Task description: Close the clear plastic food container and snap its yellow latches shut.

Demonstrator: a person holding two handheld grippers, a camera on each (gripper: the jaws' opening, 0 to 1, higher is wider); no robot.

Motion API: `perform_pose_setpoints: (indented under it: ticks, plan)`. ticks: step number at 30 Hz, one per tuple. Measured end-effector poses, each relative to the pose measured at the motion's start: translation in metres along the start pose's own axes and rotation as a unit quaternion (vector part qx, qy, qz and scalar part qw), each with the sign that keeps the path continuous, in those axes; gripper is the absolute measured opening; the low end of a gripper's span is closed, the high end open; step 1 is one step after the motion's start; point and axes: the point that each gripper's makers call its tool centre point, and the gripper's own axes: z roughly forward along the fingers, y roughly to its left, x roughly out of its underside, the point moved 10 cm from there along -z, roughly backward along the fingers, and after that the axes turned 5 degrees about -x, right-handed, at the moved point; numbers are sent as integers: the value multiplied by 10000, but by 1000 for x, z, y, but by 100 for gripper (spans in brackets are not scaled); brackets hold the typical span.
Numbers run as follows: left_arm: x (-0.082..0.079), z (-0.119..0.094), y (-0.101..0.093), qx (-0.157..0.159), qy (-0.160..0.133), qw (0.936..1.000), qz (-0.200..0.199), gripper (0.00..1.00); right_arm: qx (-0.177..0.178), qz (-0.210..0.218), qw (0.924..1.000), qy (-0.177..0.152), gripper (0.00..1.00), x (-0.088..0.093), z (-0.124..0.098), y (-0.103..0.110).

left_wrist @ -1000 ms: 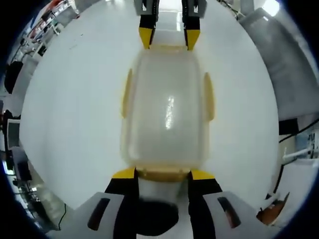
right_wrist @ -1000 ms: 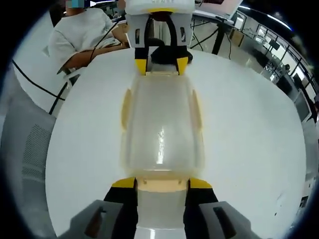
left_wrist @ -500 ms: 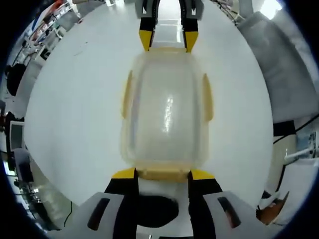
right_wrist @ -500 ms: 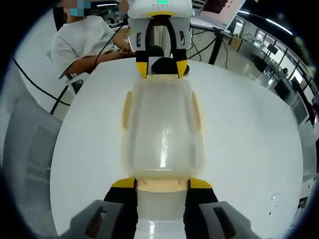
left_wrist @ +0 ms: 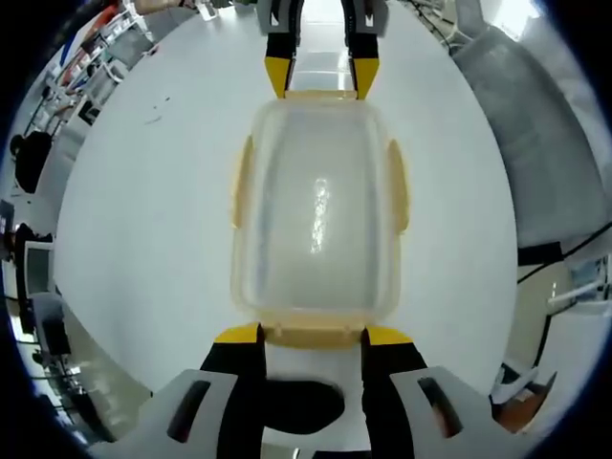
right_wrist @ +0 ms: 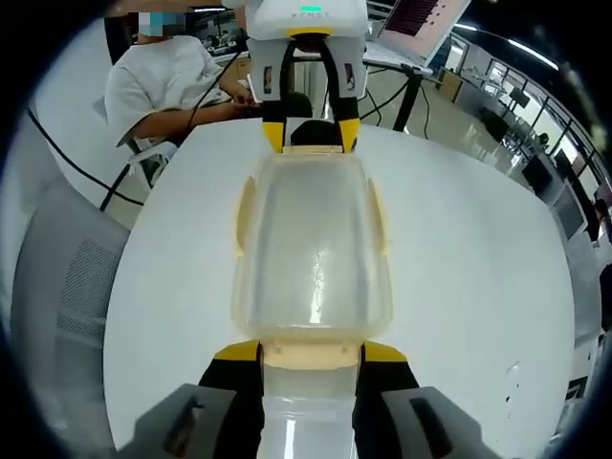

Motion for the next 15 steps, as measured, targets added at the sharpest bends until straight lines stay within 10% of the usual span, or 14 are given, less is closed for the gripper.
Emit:
perform_pose_setpoints:
  ticks: [15]
  plan:
    - [-28,-7,5,-95,-37,9999,100,35,32,-9,10000,20,33,17,-23,-1]
